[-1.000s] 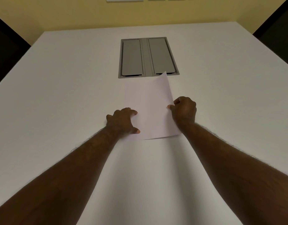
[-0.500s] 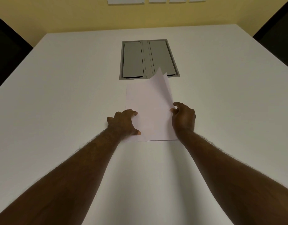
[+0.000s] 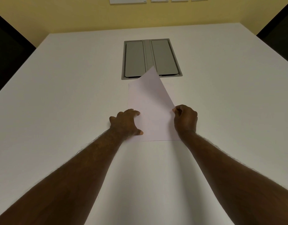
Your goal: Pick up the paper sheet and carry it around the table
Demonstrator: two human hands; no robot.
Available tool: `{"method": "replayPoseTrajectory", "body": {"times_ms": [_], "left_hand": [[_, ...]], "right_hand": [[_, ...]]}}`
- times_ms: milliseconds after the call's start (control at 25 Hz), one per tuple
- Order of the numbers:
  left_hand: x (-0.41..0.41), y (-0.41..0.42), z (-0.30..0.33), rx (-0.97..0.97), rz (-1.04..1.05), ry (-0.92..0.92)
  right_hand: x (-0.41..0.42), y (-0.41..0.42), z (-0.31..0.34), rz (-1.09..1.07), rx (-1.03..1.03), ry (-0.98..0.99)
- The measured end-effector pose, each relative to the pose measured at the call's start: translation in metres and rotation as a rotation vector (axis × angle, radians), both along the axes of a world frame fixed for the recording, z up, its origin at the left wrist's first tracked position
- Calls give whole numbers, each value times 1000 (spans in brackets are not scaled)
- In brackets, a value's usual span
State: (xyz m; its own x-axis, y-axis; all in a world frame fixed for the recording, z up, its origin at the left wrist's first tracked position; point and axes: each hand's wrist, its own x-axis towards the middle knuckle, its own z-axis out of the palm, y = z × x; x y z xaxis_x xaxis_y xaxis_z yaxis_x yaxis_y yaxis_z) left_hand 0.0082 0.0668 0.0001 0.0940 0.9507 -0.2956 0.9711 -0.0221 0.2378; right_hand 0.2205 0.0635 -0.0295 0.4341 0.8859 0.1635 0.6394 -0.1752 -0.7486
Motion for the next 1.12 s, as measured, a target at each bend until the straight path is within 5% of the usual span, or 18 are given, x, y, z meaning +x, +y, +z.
{"method": "replayPoseTrajectory", "body": {"times_ms": [480,760,920,1120], "left_hand": [[14,-12,11,91,38,118],[5,-32,79,565,534,-782],[-15,-71,139,698,409,-905],[-35,-144,190,640,355,-1031]], "right_hand": [[4,-11,13,33,174,430],[14,-46,62,88,242,793],[15,-88,104,147,216,907],[17,-137,170,349,192,919]]}}
